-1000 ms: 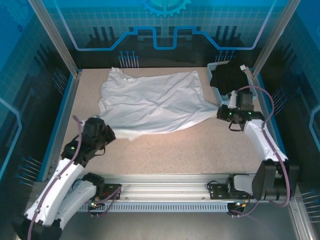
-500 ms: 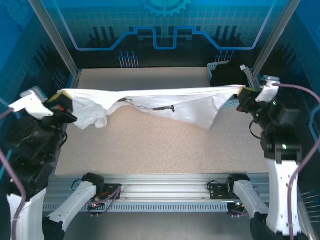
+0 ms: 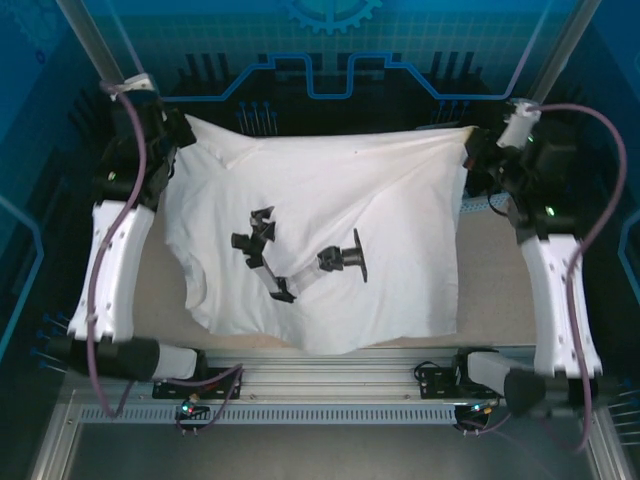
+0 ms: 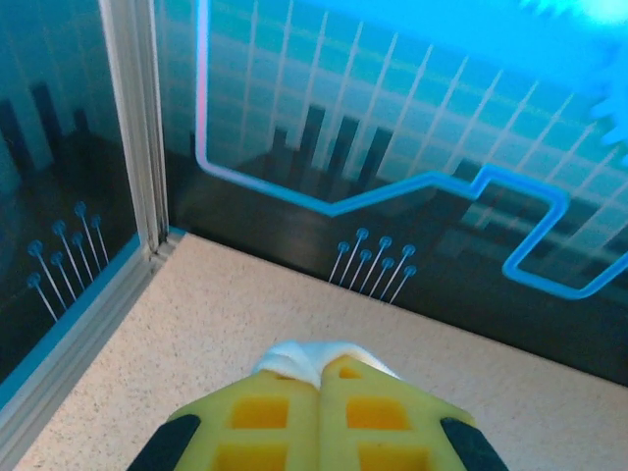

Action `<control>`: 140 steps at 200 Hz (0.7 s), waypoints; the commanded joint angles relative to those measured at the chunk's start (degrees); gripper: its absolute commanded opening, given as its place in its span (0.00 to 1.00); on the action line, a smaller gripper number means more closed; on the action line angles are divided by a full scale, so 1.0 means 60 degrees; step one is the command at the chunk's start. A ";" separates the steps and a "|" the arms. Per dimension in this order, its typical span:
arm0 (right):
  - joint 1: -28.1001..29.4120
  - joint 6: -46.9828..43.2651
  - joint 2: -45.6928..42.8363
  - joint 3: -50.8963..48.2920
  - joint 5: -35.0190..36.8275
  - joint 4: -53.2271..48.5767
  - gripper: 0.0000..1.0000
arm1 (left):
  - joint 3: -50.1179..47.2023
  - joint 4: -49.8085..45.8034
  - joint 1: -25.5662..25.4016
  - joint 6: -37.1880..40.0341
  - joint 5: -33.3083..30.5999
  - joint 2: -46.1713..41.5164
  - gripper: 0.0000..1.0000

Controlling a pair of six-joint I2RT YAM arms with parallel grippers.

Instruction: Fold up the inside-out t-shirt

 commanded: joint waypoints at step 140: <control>0.0418 -0.1786 -0.3227 0.1067 0.0071 -0.1263 0.00 | -0.0082 0.1015 0.0369 -0.0742 0.2482 -0.5205 0.00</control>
